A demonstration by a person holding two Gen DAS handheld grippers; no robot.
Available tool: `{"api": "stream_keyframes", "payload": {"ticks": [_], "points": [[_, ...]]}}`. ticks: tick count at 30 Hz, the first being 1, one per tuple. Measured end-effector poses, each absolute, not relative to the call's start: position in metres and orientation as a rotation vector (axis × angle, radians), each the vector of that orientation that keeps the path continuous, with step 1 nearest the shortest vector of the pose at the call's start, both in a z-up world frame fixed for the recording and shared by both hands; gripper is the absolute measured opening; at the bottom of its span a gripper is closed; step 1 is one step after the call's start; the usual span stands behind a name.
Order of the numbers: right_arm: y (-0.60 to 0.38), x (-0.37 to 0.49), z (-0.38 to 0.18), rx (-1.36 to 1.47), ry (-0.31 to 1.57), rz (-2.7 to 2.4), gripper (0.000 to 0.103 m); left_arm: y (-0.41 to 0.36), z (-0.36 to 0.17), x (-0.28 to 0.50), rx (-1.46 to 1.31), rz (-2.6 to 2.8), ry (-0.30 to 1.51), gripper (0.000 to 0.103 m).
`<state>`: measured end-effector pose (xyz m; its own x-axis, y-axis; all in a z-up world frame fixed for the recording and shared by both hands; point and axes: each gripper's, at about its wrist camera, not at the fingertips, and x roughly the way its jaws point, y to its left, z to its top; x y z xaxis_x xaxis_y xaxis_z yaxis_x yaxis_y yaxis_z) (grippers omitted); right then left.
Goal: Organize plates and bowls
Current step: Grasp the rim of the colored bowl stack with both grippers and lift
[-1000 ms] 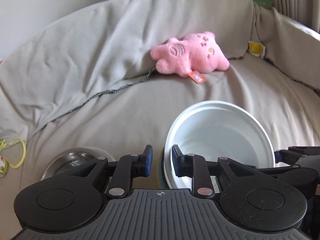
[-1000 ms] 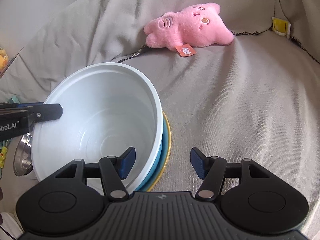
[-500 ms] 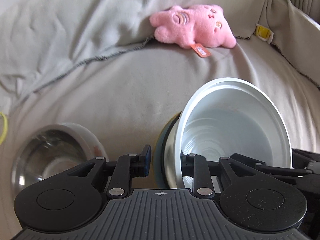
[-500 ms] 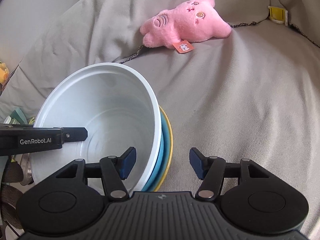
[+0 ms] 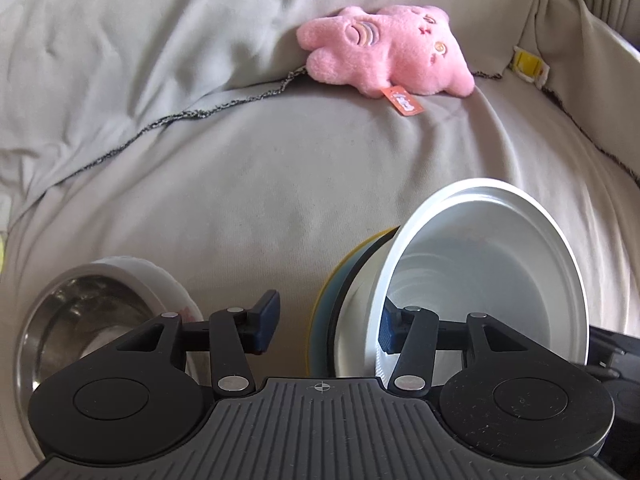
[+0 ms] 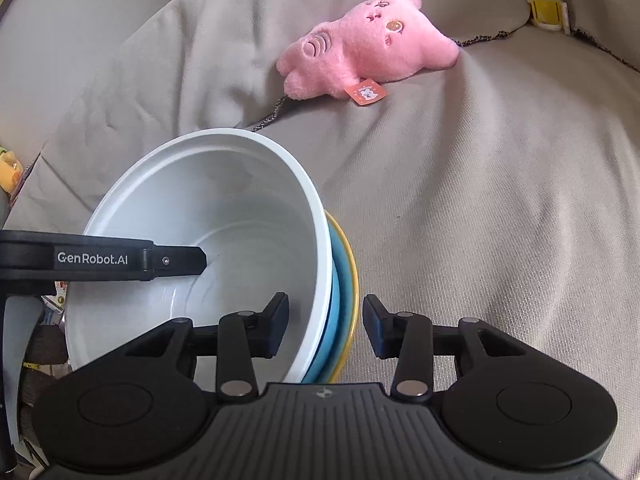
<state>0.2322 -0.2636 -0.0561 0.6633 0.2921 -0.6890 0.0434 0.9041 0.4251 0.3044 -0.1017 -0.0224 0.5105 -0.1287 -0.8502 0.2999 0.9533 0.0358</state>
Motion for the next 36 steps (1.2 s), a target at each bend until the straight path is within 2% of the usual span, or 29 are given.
{"api": "stream_keyframes", "payload": {"ticks": [7, 21, 29, 36], "points": [[-0.264, 0.230, -0.054, 0.427, 0.820, 0.143, 0.041, -0.105, -0.021, 0.292, 0.319, -0.270, 1.081, 0.054], [-0.265, 0.215, -0.033, 0.358, 0.694, 0.071, 0.048, -0.123, -0.026, 0.305, 0.417, -0.216, 1.061, 0.055], [-0.264, 0.250, -0.019, 0.342, 0.903, 0.172, 0.048, -0.115, -0.033, 0.305, 0.400, -0.253, 1.092, 0.054], [-0.246, 0.257, -0.015, 0.283, 0.961, 0.165, 0.051, -0.093, -0.036, 0.305, 0.258, -0.305, 1.146, 0.051]]}}
